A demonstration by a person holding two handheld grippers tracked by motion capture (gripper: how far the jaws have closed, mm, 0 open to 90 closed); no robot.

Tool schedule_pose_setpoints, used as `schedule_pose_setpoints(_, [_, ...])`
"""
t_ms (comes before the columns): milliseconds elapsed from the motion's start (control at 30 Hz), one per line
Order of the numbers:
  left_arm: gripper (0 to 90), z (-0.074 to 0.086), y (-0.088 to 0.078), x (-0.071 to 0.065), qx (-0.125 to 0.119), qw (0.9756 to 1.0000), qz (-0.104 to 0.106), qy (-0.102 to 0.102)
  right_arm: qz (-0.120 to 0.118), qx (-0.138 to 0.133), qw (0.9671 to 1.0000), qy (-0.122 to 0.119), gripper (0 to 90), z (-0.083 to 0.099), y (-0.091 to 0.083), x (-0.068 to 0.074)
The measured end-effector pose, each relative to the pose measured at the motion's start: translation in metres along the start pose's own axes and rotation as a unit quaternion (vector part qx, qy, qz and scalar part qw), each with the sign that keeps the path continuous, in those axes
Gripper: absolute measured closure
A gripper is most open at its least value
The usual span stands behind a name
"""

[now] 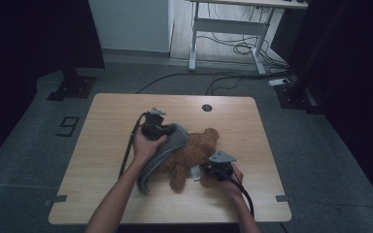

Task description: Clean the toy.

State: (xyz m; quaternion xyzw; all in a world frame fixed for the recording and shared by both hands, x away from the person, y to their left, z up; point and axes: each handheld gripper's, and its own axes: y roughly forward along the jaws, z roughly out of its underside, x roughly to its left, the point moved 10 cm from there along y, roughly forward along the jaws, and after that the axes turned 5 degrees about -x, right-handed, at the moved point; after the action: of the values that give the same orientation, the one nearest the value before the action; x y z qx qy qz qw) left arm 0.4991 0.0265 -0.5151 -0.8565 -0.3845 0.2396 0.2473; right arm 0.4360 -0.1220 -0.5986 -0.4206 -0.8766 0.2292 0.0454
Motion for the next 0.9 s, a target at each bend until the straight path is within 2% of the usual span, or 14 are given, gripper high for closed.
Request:
schedule_pose_setpoints(67, [81.9,0.009,0.007,0.0,0.001,1.0,-0.001,-0.005,0.004,0.003,1.0,-0.001,61.7,0.002,-0.001,-0.001])
schedule_pose_setpoints(167, [82.6,0.019,0.002,0.0,-0.009,0.9995,0.019,-0.025,0.002,0.001,1.0,0.004,61.2,0.004,-0.003,-0.001])
schedule_pose_setpoints(233, [82.8,0.028,-0.007,-0.002,-0.017,0.9994,0.022,-0.02,0.002,0.001,1.0,0.003,60.0,0.003,-0.004,0.0])
schedule_pose_setpoints(333, [83.2,0.039,-0.017,-0.009,-0.031,0.9992,0.024,-0.006,0.006,0.008,0.9999,-0.003,51.7,0.003,-0.006,0.004])
schedule_pose_setpoints(400, [83.3,0.047,-0.022,-0.013,-0.043,0.9987,0.028,0.0,-0.006,0.014,0.9999,0.004,45.1,0.005,-0.01,0.006])
schedule_pose_setpoints(500, [83.4,0.054,-0.028,-0.017,-0.056,0.9976,0.038,-0.007,-0.034,0.009,0.9988,0.034,34.7,0.01,-0.023,0.005])
schedule_pose_setpoints(533, [83.5,0.055,-0.029,-0.019,-0.06,0.9974,0.039,-0.002,-0.038,0.004,0.9983,0.044,32.1,0.011,-0.029,0.003])
schedule_pose_setpoints(667, [83.6,0.061,-0.032,-0.027,-0.067,0.9971,0.029,0.019,-0.065,-0.026,0.9928,0.097,26.5,0.002,-0.052,-0.009])
schedule_pose_setpoints(767, [83.7,0.066,-0.037,-0.029,-0.076,0.9966,0.022,0.023,-0.078,-0.031,0.9922,0.092,22.7,-0.008,-0.058,-0.008])
schedule_pose_setpoints(833, [83.7,0.069,-0.041,-0.03,-0.082,0.9961,0.031,0.013,-0.09,-0.032,0.9922,0.079,19.4,-0.013,-0.062,-0.004])
schedule_pose_setpoints(900, [83.8,0.073,-0.043,-0.034,-0.083,0.9956,0.043,0.007,-0.114,-0.062,0.987,0.095,19.2,-0.024,-0.072,-0.003])
